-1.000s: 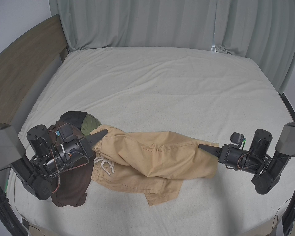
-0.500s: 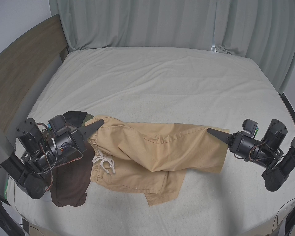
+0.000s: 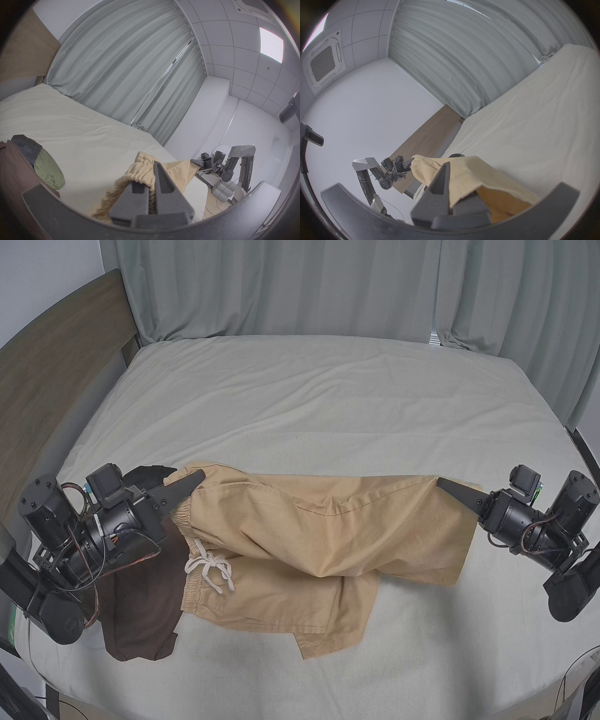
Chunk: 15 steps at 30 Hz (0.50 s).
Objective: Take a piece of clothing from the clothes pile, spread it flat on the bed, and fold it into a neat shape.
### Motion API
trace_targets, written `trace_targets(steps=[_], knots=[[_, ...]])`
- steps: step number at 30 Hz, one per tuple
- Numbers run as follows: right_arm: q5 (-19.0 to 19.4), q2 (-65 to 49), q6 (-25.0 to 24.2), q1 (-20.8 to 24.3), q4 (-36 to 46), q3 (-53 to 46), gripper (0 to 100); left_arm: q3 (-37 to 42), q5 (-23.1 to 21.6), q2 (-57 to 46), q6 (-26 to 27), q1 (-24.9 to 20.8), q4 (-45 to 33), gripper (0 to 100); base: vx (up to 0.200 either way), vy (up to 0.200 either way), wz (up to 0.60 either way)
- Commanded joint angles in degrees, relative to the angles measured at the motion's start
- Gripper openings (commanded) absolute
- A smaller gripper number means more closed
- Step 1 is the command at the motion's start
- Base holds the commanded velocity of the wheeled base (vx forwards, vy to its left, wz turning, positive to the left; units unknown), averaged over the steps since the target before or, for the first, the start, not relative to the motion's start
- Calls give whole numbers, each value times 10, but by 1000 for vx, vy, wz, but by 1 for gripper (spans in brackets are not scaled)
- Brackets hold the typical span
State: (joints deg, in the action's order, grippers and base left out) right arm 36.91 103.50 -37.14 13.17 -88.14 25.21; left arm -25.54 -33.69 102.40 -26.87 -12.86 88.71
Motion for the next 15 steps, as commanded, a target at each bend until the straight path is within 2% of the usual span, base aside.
trace_targets(steps=[1,15], knots=[[1,-8,-4,-9,0,4,0,1,0,-3,0,0,1,0,0,0,0],[1,-3,-4,-33,0,19,0,-6,-4,4,0,32,0,0,0,0,0]])
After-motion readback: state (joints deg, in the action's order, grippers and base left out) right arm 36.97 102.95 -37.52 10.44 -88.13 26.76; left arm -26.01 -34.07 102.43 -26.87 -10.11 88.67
